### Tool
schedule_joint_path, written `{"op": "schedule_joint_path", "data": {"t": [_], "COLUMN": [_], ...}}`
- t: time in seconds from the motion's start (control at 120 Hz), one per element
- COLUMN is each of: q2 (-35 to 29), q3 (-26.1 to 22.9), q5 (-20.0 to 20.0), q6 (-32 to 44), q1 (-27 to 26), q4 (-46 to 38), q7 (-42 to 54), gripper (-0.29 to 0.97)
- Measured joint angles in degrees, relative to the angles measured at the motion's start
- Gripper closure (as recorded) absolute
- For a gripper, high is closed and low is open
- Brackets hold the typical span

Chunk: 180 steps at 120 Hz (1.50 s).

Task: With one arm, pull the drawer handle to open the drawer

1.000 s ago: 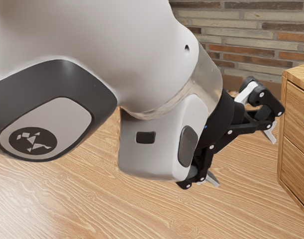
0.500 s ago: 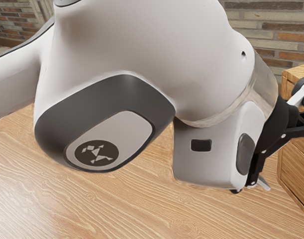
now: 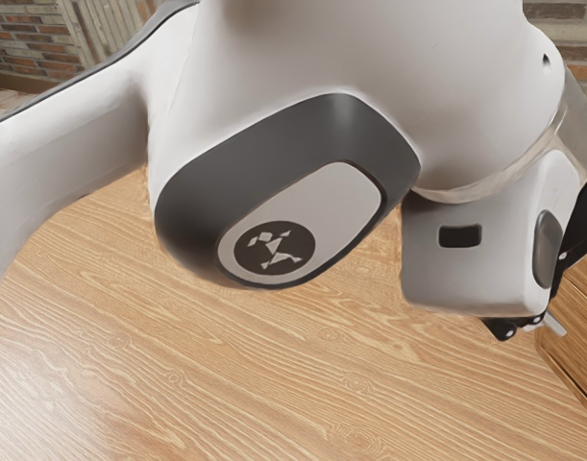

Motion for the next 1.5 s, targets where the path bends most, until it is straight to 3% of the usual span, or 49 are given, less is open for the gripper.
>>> {"op": "schedule_joint_path", "data": {"t": [0.442, 1.5], "q2": [3.2, 10.0], "q3": [-0.1, 0.1], "q5": [1.3, 2.2], "q6": [-3.5, -3.3], "q1": [-0.2, 2.5], "q4": [3.1, 7.0], "q7": [0.2, -0.8], "gripper": [0.00, 0.00]}}
